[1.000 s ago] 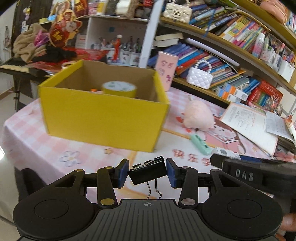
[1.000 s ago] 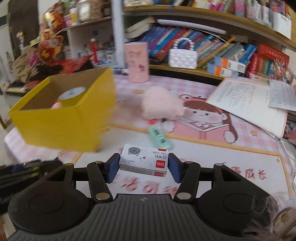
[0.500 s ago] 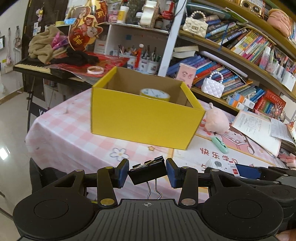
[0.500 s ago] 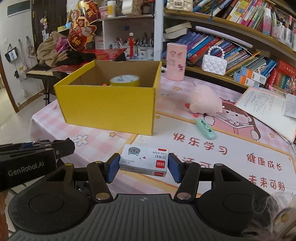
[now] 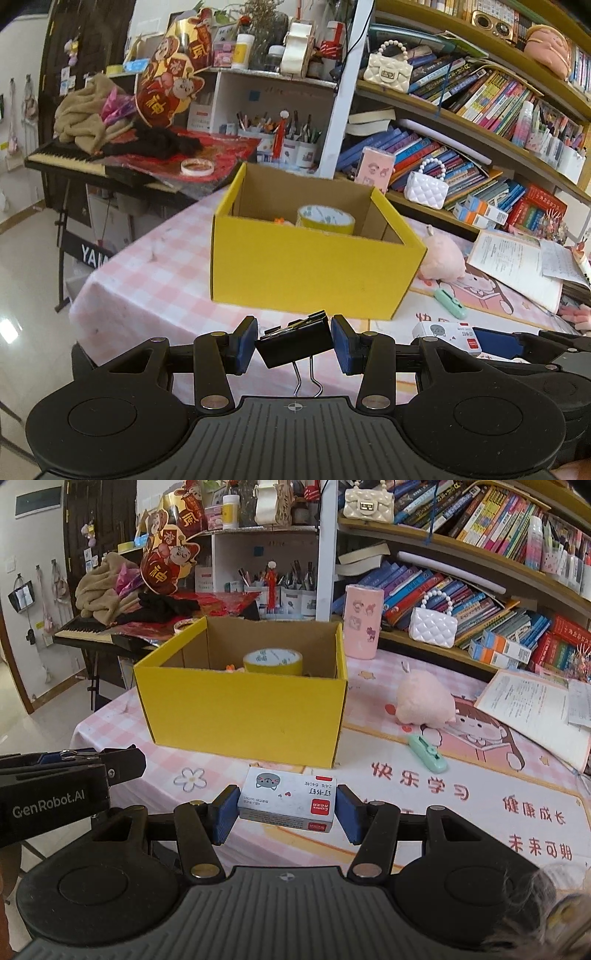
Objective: Organize objects
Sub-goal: 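Carry the binder clip and white card box over the yellow box with both tools, then open both tools to drop the clip and card box into the box, then withdraw both tools from the box toward the green stapler and pink plush, then grasp the mint-green stapler with the left tool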
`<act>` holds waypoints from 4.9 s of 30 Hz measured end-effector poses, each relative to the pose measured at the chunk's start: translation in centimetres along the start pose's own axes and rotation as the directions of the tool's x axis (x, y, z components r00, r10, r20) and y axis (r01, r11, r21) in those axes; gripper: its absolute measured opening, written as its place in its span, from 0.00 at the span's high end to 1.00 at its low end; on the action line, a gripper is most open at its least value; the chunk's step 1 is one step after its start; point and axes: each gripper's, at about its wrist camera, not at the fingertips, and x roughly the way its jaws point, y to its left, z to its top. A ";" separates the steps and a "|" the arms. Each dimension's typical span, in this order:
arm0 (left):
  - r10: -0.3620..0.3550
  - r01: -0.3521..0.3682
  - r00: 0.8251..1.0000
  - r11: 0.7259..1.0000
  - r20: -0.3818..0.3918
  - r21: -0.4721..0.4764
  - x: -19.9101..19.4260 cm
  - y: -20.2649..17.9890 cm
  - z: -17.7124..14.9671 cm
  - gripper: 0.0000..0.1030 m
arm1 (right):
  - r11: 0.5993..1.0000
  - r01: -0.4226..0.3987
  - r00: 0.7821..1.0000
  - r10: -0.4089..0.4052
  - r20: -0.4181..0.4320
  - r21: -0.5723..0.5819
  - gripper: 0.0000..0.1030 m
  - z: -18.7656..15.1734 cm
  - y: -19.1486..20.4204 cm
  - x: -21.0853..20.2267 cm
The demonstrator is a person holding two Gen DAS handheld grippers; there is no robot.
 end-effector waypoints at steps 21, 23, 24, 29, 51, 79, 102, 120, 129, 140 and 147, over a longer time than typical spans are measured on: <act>0.035 -0.034 0.992 0.999 0.118 -0.010 7.0 -0.7 10.6 0.59 | 0.996 -0.036 0.990 0.046 0.132 -0.079 0.48 11.1 -1.0 7.5; 0.044 -0.041 0.995 0.999 0.091 -0.029 8.6 -0.6 11.1 0.59 | 0.993 -0.041 0.991 0.054 0.119 -0.115 0.48 11.7 -1.0 9.1; 0.049 -0.047 0.996 0.998 0.069 -0.033 9.6 -0.5 11.3 0.59 | 0.990 -0.045 0.993 0.059 0.104 -0.132 0.48 12.0 -1.0 10.1; 0.047 -0.048 0.999 0.997 -0.017 -0.063 13.3 0.1 11.3 0.59 | 0.981 -0.131 0.991 0.128 -0.030 -0.143 0.48 13.2 -1.5 14.7; 0.021 -0.036 0.988 0.995 -0.151 -0.096 17.3 -0.6 10.0 0.54 | 0.950 -0.271 0.947 0.233 -0.223 -0.158 0.47 13.5 -1.2 19.1; 0.105 -0.104 0.994 0.993 0.016 -0.058 3.1 0.0 2.2 0.26 | 0.999 0.034 0.999 -0.034 -0.007 0.028 0.41 3.3 -2.6 4.7; 0.013 -0.010 0.994 1.000 -0.110 0.022 0.7 -2.5 -4.1 0.25 | 0.980 0.179 0.977 -0.167 -0.131 0.084 0.35 -4.3 -2.8 -0.1; -0.167 0.198 0.967 0.968 -0.190 0.156 4.1 -11.1 -4.4 0.25 | 0.904 0.372 0.924 -0.338 -0.180 0.209 0.34 -6.3 -10.7 -2.2; -0.186 0.225 0.958 0.960 -0.219 0.165 6.8 -16.0 -3.9 0.25 | 0.892 0.389 0.915 -0.344 -0.212 0.229 0.34 -5.8 -16.2 -0.9; -0.139 0.176 0.967 0.971 -0.212 0.163 11.3 -21.1 -2.3 0.25 | 0.916 0.326 0.936 -0.279 -0.215 0.234 0.32 -3.5 -22.9 2.8; -0.089 0.123 0.977 0.978 -0.194 0.171 15.6 -23.5 -1.2 0.25 | 0.922 0.307 0.948 -0.276 -0.156 0.237 0.30 -1.2 -27.0 5.0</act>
